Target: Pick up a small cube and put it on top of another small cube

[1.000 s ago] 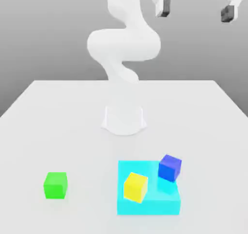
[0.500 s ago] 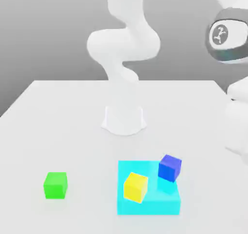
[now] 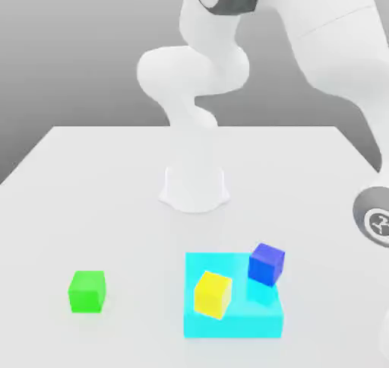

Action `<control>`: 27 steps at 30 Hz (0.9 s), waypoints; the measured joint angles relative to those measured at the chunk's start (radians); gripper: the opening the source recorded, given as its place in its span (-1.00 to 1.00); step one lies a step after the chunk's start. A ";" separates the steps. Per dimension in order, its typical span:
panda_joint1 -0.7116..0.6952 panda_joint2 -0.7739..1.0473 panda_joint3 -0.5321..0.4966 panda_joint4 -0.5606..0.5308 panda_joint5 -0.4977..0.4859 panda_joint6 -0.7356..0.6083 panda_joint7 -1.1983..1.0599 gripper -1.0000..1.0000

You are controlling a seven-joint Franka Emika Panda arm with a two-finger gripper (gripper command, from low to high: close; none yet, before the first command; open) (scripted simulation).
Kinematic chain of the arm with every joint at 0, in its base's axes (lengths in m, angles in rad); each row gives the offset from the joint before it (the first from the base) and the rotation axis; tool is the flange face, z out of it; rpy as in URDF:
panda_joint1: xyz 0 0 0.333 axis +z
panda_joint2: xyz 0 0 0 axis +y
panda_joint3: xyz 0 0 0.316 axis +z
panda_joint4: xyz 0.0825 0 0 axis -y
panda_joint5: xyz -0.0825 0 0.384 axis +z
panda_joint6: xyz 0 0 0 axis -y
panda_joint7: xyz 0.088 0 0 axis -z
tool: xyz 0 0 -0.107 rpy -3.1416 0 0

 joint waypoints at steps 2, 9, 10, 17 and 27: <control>0.004 0.011 -0.005 0.003 -0.003 0.008 0.002 -1.00; -0.054 -0.189 0.046 -0.092 0.045 -0.103 -0.101 -1.00; -0.066 -0.222 0.047 -0.121 0.040 -0.109 -0.132 -1.00; -0.157 -0.463 0.057 -0.340 0.069 -0.128 -0.402 -1.00; -0.189 -0.834 -0.013 -0.660 0.317 -0.133 -0.939 -1.00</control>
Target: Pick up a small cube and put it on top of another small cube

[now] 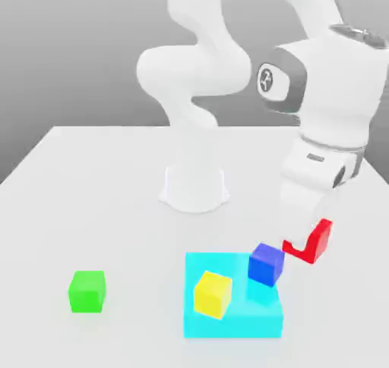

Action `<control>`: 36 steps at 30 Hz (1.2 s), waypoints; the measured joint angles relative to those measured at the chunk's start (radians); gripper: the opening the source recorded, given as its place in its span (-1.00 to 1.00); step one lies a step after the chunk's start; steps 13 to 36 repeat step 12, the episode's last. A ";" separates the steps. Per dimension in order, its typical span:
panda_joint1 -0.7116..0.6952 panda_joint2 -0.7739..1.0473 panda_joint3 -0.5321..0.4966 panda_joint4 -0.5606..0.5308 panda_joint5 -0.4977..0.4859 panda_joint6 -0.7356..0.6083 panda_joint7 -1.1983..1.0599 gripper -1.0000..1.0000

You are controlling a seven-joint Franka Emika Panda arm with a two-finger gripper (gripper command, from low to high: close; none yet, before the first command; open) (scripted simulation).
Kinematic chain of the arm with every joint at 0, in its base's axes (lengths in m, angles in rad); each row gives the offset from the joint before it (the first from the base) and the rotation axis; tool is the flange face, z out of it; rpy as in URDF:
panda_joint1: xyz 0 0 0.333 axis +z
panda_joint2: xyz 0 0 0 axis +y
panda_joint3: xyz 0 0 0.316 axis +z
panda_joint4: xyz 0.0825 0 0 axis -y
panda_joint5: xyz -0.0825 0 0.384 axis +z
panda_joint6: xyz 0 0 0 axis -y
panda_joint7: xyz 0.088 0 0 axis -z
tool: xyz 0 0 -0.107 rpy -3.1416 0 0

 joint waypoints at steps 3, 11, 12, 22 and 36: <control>0.035 -0.104 -0.058 -0.094 0.087 -0.007 -0.170 -1.00; 0.029 0.066 -0.061 -0.152 0.075 0.219 -0.194 1.00; 0.029 0.066 -0.061 -0.152 0.075 0.219 -0.194 1.00; 0.029 0.066 -0.061 -0.152 0.075 0.219 -0.194 1.00; 0.029 0.066 -0.061 -0.152 0.075 0.219 -0.194 1.00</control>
